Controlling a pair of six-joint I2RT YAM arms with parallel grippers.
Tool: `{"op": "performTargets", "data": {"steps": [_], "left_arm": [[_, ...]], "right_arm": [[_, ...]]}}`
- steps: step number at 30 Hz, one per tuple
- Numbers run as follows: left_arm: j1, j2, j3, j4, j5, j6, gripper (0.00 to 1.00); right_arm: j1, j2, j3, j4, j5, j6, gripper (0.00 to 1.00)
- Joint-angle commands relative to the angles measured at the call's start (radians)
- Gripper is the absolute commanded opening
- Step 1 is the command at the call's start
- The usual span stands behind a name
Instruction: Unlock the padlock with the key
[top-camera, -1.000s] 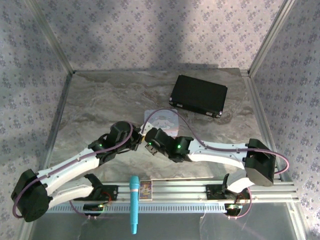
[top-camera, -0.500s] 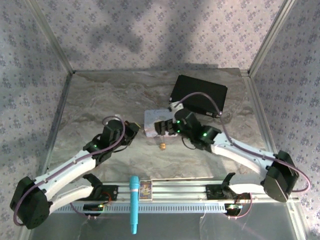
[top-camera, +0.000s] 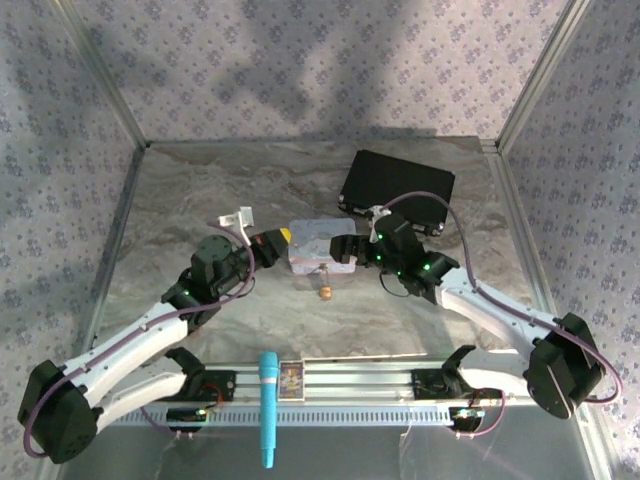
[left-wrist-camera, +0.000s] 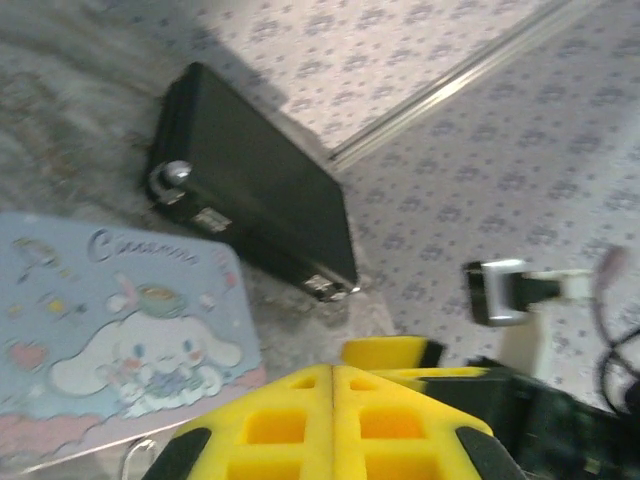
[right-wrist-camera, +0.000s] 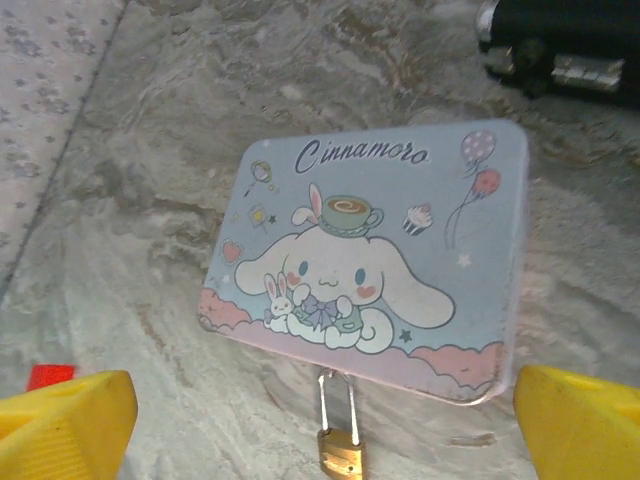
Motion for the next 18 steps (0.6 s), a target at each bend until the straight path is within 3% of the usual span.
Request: {"op": "performTargets", "data": {"steps": [1, 5, 8, 13, 18], "left_arm": [[0.001, -0.017, -0.033, 0.171, 0.073, 0.046, 0.00], [-0.007, -0.020, -0.051, 0.240, 0.090, 0.039, 0.00], [-0.010, -0.022, -0.050, 0.244, 0.091, 0.026, 0.00], [-0.029, -0.007, -0.065, 0.333, 0.104, -0.014, 0.00], [-0.066, 0.005, -0.041, 0.351, 0.108, -0.009, 0.00]], "right_arm": [[-0.010, -0.001, -0.027, 0.193, -0.187, 0.123, 0.97], [0.006, 0.013, -0.110, 0.523, -0.312, 0.153, 0.73], [0.014, 0.017, -0.147, 0.709, -0.360, 0.177, 0.67], [0.044, 0.045, -0.106, 0.755, -0.448, 0.128, 0.52], [0.056, 0.104, -0.097, 0.911, -0.530, 0.189, 0.39]]}}
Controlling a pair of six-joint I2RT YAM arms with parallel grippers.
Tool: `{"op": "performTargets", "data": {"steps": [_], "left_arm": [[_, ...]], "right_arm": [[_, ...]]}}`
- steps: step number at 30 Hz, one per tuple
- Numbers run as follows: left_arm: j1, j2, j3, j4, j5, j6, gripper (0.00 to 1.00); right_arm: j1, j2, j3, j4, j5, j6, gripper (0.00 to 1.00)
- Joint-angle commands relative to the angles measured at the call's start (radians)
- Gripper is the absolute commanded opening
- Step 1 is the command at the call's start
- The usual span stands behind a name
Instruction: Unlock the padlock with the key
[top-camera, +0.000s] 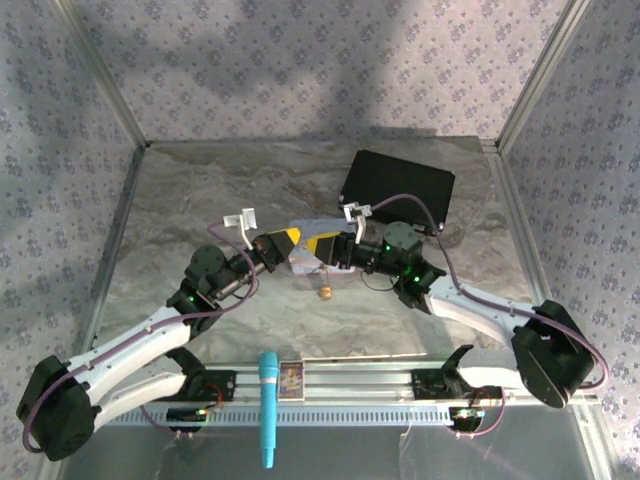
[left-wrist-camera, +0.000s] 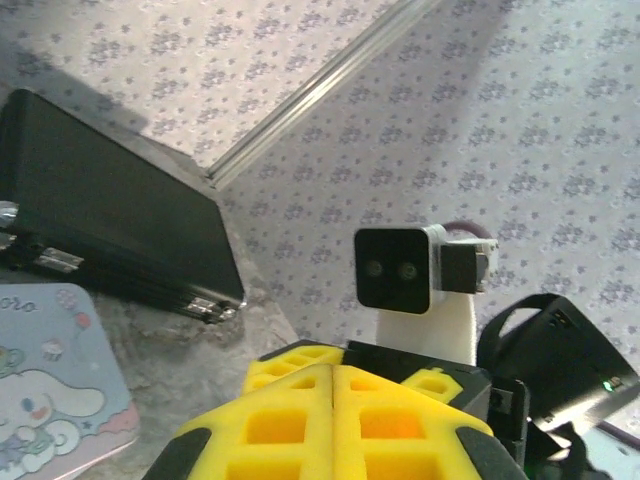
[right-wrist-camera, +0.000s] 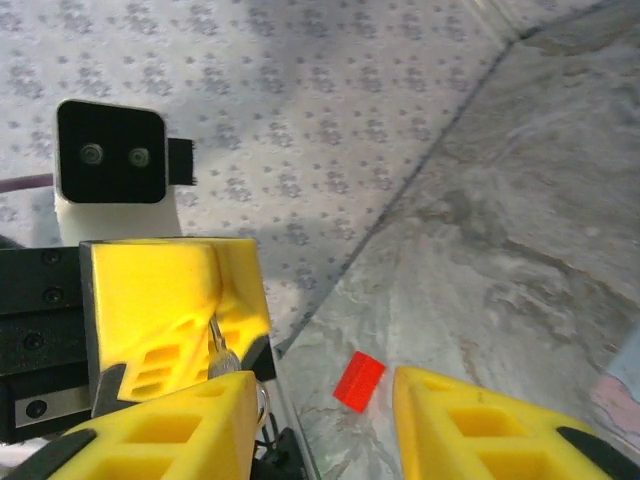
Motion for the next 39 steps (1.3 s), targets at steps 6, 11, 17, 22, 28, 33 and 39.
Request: {"op": "performTargets", "data": {"steps": [6, 11, 17, 22, 28, 33, 39], "left_arm": [[-0.014, -0.003, 0.036, 0.053, 0.030, 0.005, 0.00], [-0.014, -0.015, 0.023, 0.050, 0.022, 0.000, 0.00], [-0.017, -0.014, 0.016, 0.064, 0.014, -0.013, 0.00], [-0.027, -0.016, 0.018, 0.075, 0.015, -0.017, 0.00], [-0.036, -0.025, 0.024, 0.055, 0.006, -0.014, 0.00], [-0.037, -0.026, 0.024, 0.054, -0.007, -0.011, 0.00], [-0.037, -0.019, 0.024, 0.053, -0.013, -0.014, 0.00]], "right_arm": [[0.012, 0.022, 0.010, 0.197, -0.079, 0.071, 0.34], [-0.022, -0.019, -0.026, 0.194, -0.066, 0.101, 0.42], [0.018, -0.038, 0.006, 0.183, -0.089, 0.089, 0.50], [0.039, -0.010, 0.030, 0.162, -0.087, 0.080, 0.44], [0.027, -0.010, 0.021, 0.170, -0.084, 0.090, 0.26], [0.027, -0.008, 0.010, 0.178, -0.086, 0.097, 0.14], [0.022, -0.014, -0.005, 0.168, -0.085, 0.104, 0.02]]}}
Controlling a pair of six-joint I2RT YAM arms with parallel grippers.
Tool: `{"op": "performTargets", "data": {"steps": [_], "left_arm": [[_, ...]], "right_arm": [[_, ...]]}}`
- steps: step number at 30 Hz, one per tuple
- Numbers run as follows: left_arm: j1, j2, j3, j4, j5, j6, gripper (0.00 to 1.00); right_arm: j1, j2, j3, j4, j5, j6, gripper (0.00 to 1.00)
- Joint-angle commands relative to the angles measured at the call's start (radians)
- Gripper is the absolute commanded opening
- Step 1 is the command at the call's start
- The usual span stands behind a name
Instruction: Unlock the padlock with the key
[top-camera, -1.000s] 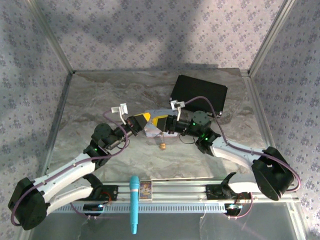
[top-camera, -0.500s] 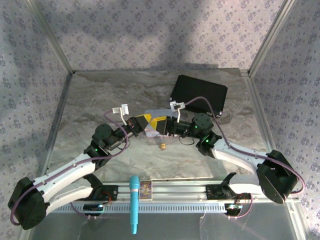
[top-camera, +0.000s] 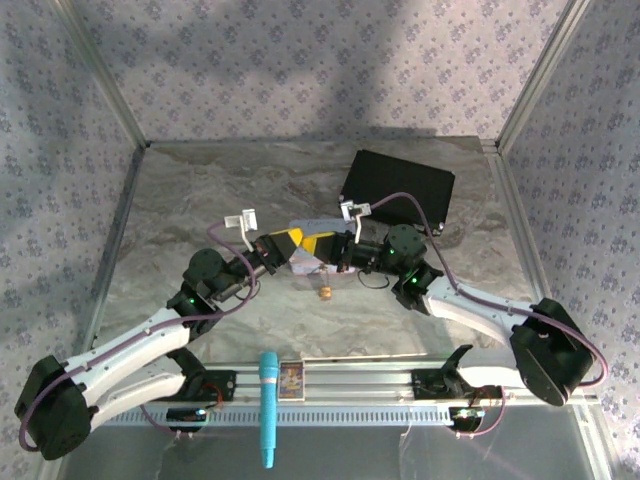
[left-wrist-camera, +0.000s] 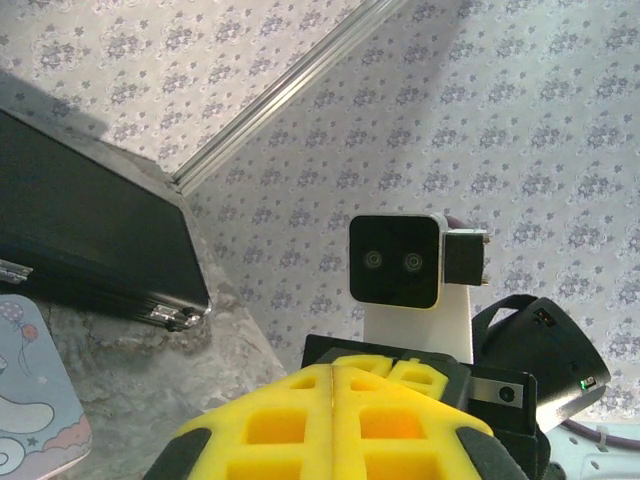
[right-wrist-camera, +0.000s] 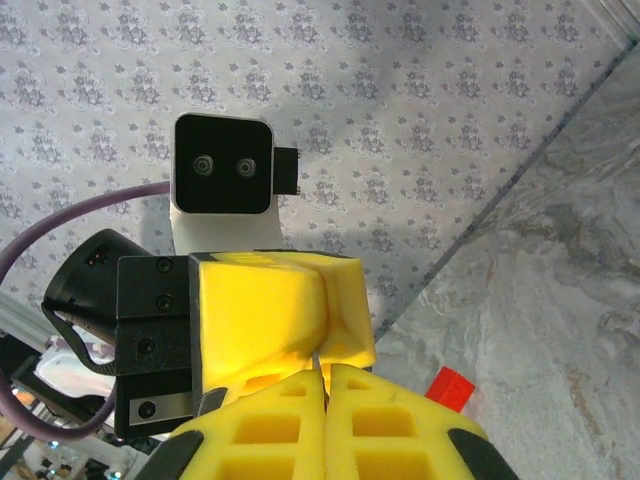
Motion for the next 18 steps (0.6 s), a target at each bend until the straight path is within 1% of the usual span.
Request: {"op": "performTargets", "data": {"steps": [1, 4, 7, 8, 9, 10, 11, 13, 15, 16, 18], "left_arm": [[-0.007, -0.002, 0.021, 0.017, -0.012, -0.001, 0.00], [-0.007, -0.010, 0.023, -0.012, -0.027, 0.011, 0.00], [-0.007, -0.026, 0.039, -0.108, -0.086, 0.023, 0.00], [-0.007, -0.031, 0.047, -0.152, -0.113, 0.023, 0.05], [-0.007, -0.038, 0.056, -0.200, -0.150, 0.022, 0.25], [-0.006, -0.045, 0.061, -0.248, -0.183, 0.021, 0.48], [-0.006, -0.051, 0.064, -0.270, -0.202, 0.019, 0.61], [-0.005, -0.065, 0.067, -0.333, -0.260, 0.004, 0.84], [-0.003, -0.076, 0.087, -0.434, -0.304, 0.005, 0.98], [-0.003, -0.077, 0.103, -0.500, -0.326, 0.010, 1.00], [0.002, -0.061, 0.142, -0.638, -0.366, 0.016, 1.00]], "right_arm": [[-0.003, -0.007, -0.008, 0.024, -0.013, -0.001, 0.00], [-0.006, -0.012, -0.023, 0.025, -0.010, 0.003, 0.00], [-0.014, -0.019, -0.038, 0.023, -0.003, 0.011, 0.00], [-0.016, -0.022, -0.041, 0.021, 0.001, 0.013, 0.00], [-0.019, -0.027, -0.044, 0.010, 0.005, 0.011, 0.00], [-0.023, -0.033, -0.046, -0.007, 0.012, 0.008, 0.00], [-0.028, -0.039, -0.049, -0.025, 0.018, 0.005, 0.00], [-0.041, -0.055, -0.057, -0.079, 0.042, -0.006, 0.00], [-0.057, -0.067, -0.068, -0.149, 0.070, -0.016, 0.00], [-0.065, -0.072, -0.079, -0.165, 0.082, -0.021, 0.00], [-0.074, -0.084, -0.089, -0.233, 0.104, -0.036, 0.00]]}}
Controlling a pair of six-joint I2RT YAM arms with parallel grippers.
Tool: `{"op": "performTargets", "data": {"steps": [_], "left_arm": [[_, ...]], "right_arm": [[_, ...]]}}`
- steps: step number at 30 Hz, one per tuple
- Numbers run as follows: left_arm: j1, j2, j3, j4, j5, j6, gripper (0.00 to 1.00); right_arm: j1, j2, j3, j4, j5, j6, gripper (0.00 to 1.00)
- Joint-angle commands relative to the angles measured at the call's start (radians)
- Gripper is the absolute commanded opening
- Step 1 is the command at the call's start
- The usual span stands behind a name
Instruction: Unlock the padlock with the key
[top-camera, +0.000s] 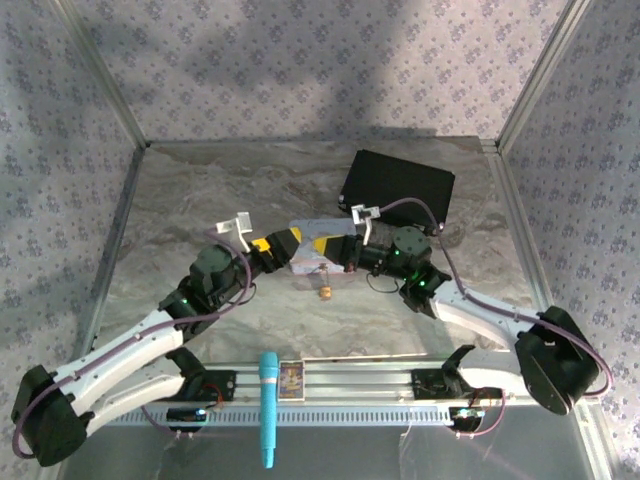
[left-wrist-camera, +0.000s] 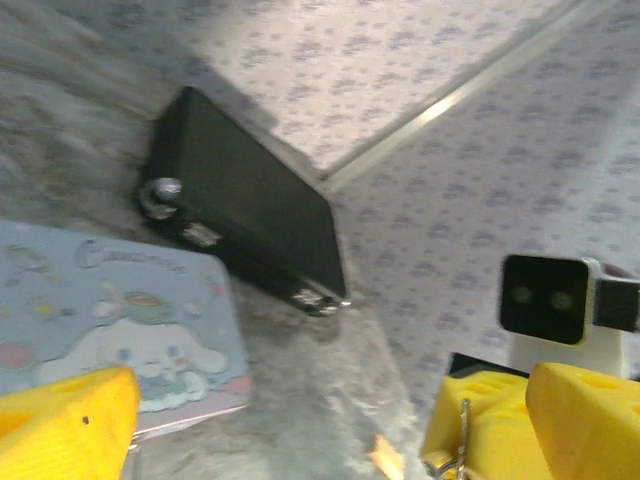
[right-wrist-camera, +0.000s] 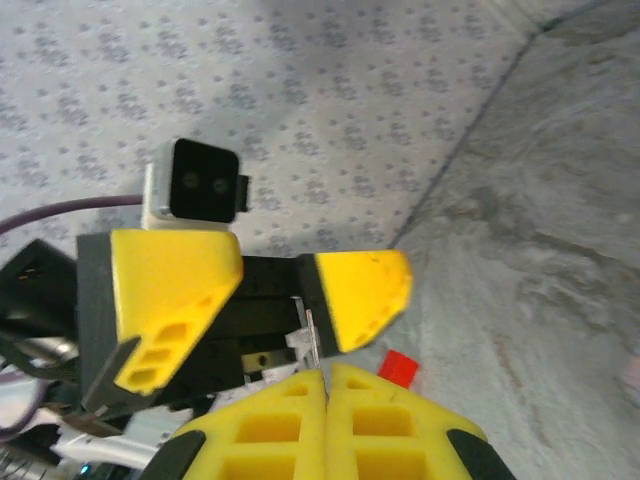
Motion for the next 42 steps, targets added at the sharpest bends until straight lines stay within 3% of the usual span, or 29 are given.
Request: {"op": "performTargets", "data": {"steps": [1, 5, 9, 14, 20, 26, 29, 42], "left_arm": [[0.009, 0.014, 0.102, -0.283, -0.113, 0.020, 1.00], [0.005, 0.123, 0.181, -0.462, -0.109, 0.034, 0.99], [-0.031, 0.224, 0.169, -0.414, -0.049, 0.033, 0.98], [-0.098, 0.320, 0.100, -0.282, -0.039, 0.002, 0.91], [-0.129, 0.459, 0.052, -0.092, 0.004, -0.014, 0.76], [-0.164, 0.607, 0.100, -0.029, -0.019, -0.001, 0.69], [-0.164, 0.671, 0.112, 0.017, -0.030, 0.004, 0.60], [-0.166, 0.829, 0.152, 0.080, -0.032, -0.033, 0.46]], "right_arm": [[-0.015, -0.036, -0.019, -0.184, 0.078, -0.049, 0.00], [-0.014, -0.071, -0.006, -0.434, 0.198, -0.114, 0.00], [-0.029, -0.093, -0.020, -0.572, 0.256, -0.122, 0.00], [-0.047, -0.123, -0.069, -0.600, 0.260, -0.108, 0.00], [-0.074, -0.164, -0.104, -0.633, 0.266, -0.112, 0.00], [-0.081, -0.176, -0.129, -0.627, 0.263, -0.107, 0.00], [-0.084, -0.181, -0.138, -0.625, 0.264, -0.104, 0.00], [-0.103, -0.206, -0.178, -0.627, 0.263, -0.094, 0.00]]}}
